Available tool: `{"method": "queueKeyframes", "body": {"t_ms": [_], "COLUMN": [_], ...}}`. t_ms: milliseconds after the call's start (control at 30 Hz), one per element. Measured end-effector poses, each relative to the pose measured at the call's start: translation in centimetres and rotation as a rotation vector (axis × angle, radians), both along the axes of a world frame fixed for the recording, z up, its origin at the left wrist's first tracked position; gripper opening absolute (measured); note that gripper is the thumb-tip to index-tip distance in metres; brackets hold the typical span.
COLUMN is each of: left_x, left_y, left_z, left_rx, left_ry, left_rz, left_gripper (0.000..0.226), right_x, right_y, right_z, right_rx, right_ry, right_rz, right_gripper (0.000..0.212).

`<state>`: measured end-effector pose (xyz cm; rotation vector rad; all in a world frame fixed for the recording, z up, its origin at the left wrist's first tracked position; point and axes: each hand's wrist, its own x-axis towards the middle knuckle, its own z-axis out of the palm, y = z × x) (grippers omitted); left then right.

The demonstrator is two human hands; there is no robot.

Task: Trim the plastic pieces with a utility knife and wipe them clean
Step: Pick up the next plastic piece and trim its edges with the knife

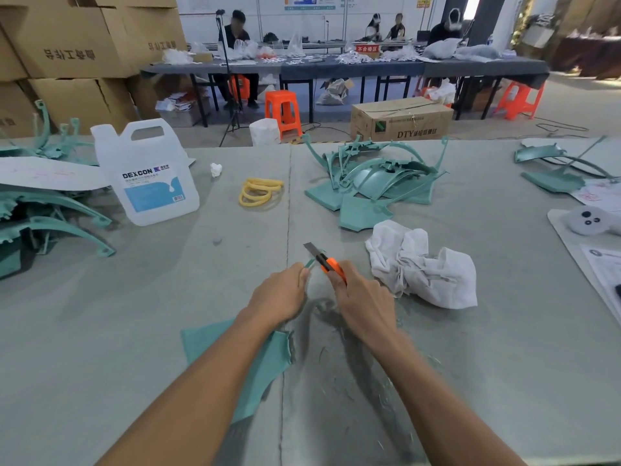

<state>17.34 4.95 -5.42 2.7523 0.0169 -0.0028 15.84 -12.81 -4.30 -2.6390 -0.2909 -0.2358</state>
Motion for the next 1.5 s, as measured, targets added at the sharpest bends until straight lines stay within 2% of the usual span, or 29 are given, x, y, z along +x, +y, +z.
{"method": "queueKeyframes", "body": {"t_ms": [100, 267, 367, 500, 667, 800, 900, 1000, 1067, 1167, 1267, 1367, 1433, 1500], "left_x": [-0.2, 0.0, -0.1, 0.0, -0.2, -0.2, -0.8, -1.4, -1.6, -2.1, -4.8, -11.0, -14.7, -16.7], "left_y": [-0.1, 0.0, 0.0, -0.1, -0.1, -0.1, -0.2, -0.1, 0.0, 0.3, 2.1, 5.3, 7.2, 8.2], "left_z": [0.0, 0.1, 0.1, 0.1, 0.0, 0.3, 0.0, -0.1, 0.7, 2.9, 3.6, 2.5, 1.4, 0.0], "left_rx": [0.005, 0.01, 0.014, 0.021, 0.009, 0.022, 0.022, 0.014, -0.061, -0.084, -0.093, -0.129, -0.021, 0.098], "left_ry": [0.003, 0.021, 0.021, 0.02, 0.015, 0.005, -0.022, -0.02, 0.01, -0.001, -0.062, -0.142, -0.066, 0.094], "left_rz": [-0.001, -0.003, -0.002, 0.002, 0.003, -0.001, -0.02, -0.039, -0.067, -0.131, -0.06, 0.029, 0.05, 0.016], "left_gripper": [0.035, 0.036, 0.036, 0.036, 0.035, 0.036, 0.038, 0.04, 0.041, 0.04, 0.057, 0.073, 0.092, 0.109], "right_x": [0.5, 0.3, 0.7, 0.2, 0.6, 0.3, 1.0, 0.6, 0.5, 0.8, 0.6, -1.7, -3.8, -5.8], "right_y": [-0.6, -1.2, -1.8, -1.6, -1.8, -1.9, -2.3, -2.3, -2.4, -2.8, -3.9, -5.5, -6.2, -6.1], "right_z": [0.2, 0.1, 0.0, -0.2, -0.2, -0.3, 0.0, -0.2, -0.4, -0.2, 0.0, 0.3, 0.6, 0.9], "right_rx": [0.093, 0.05, 0.093, -0.031, 0.053, 0.009, 0.179, 0.158, 0.175, 0.335, 0.498, 0.459, 0.382, 0.253], "right_ry": [0.031, 0.014, -0.003, -0.075, -0.033, -0.056, 0.009, -0.037, -0.031, 0.035, 0.075, 0.024, 0.023, 0.065], "right_rz": [-0.065, 0.002, 0.001, 0.047, 0.02, 0.034, -0.072, -0.033, -0.045, -0.122, -0.146, -0.07, 0.032, 0.164], "right_gripper": [0.032, 0.033, 0.03, 0.034, 0.029, 0.035, 0.031, 0.029, 0.029, 0.029, 0.025, 0.024, 0.02, 0.01]}}
